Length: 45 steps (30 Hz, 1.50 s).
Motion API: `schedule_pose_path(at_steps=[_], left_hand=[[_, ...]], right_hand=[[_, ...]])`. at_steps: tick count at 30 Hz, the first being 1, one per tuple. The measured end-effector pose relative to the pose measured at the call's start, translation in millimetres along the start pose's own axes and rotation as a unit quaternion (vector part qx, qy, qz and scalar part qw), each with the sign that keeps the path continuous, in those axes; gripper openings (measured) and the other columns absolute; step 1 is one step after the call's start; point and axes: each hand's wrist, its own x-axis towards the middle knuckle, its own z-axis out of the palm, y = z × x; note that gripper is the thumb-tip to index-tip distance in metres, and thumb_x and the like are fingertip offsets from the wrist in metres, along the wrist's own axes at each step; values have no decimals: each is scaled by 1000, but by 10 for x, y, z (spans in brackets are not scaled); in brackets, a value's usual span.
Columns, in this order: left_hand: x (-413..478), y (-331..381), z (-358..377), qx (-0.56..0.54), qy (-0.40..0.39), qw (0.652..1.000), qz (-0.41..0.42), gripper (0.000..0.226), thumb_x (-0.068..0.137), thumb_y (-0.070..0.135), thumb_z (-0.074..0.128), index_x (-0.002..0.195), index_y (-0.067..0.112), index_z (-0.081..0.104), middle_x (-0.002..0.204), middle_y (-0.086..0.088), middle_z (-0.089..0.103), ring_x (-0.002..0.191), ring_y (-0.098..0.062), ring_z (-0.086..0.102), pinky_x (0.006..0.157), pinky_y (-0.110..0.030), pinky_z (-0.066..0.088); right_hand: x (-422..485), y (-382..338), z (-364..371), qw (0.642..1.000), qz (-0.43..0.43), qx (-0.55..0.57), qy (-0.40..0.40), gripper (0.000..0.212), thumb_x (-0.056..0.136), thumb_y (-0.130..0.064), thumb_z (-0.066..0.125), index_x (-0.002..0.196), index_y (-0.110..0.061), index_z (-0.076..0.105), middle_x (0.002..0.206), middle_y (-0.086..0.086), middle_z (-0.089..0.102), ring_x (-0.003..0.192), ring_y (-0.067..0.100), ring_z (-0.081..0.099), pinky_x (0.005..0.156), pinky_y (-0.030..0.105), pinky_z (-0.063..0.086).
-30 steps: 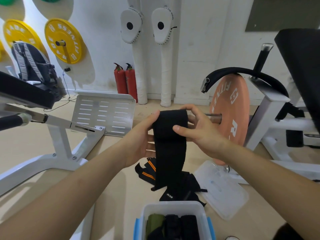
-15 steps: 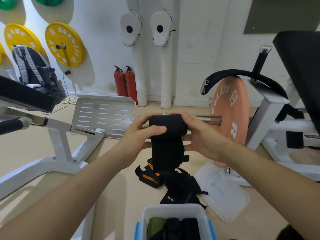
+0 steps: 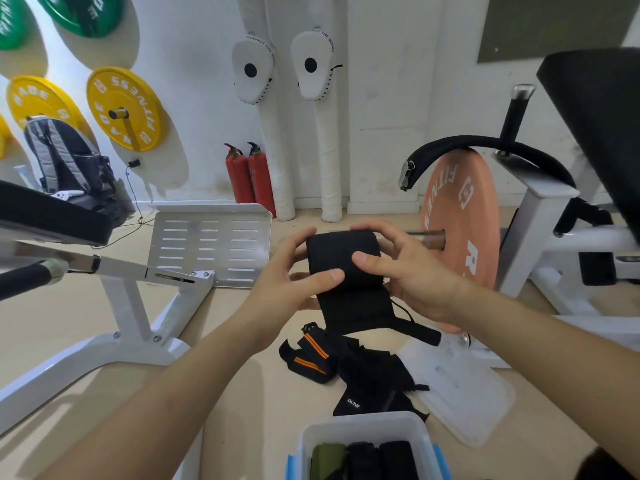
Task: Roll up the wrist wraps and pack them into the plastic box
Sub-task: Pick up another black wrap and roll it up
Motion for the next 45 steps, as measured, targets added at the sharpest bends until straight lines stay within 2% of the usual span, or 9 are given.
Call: schedule_pose_path(at_steps=[6,11,15,18,23,28,35,39,45], left_hand=[[4,36,70,-105,-27,988,-110,64,84,53,74,140,27,57,132,-8,67,114,-33,71,92,-54,60],[16,33,61,-108,1,992,-66,45,92,37,69,135,25,60,127,-7,70,111,-28,72,86,-48,62],[15,-12,20,-57,-4,998,-7,53,86,32,80,134,25,58,130,-10,67,117,-28,69,88,-52,62],[-32,-46,18,14,-19,999,44,51,87,25,80,132,27,57,130,-9,64,117,-28,67,86,-49,63],[-199,-221,31,97,-64,988,105,51,85,25,80,130,27,56,125,-5,65,118,-28,63,101,-39,55],[-460,-494,117,113,-99,981,121,51,85,13,80,128,23,55,125,2,57,117,-22,59,87,-38,61],[-698,-705,169,124,-109,983,81,73,75,6,89,136,20,52,133,0,55,116,-18,61,87,-35,61],[-745,-673,228,77,-99,990,61,73,76,16,90,140,20,54,137,-1,59,125,-17,61,95,-30,56],[-765,-585,237,38,-75,996,-11,63,78,10,88,130,26,57,118,0,65,100,-9,69,74,-26,59]], right_hand=[[-64,-4,34,984,-90,-156,-7,69,86,-8,78,141,-37,48,139,-11,53,114,11,66,90,30,59],[-56,-21,39,980,-90,-174,-23,65,86,-5,78,138,-33,52,138,-8,56,115,17,66,94,42,59],[-61,-91,29,996,32,-67,-59,42,94,-44,63,134,-33,58,137,6,60,120,31,65,96,57,55],[-78,-79,-26,989,127,-46,-69,58,90,-65,52,132,-28,63,136,13,63,122,39,62,99,63,51],[-216,76,-124,969,222,-22,-102,62,89,-58,53,137,-19,60,144,20,55,129,37,59,104,52,52],[-400,332,-205,945,300,33,-127,58,92,-42,62,140,-10,56,132,21,59,124,38,59,94,52,56],[-535,507,-146,975,199,-6,-95,48,79,-18,74,126,-10,67,116,14,65,106,28,62,96,41,55],[-612,514,-78,986,127,-65,-80,52,72,-10,84,122,-12,68,119,16,68,109,34,68,92,48,59],[-707,472,-44,972,17,-221,-74,50,78,-10,85,123,-17,66,115,1,72,108,14,68,93,27,56]])
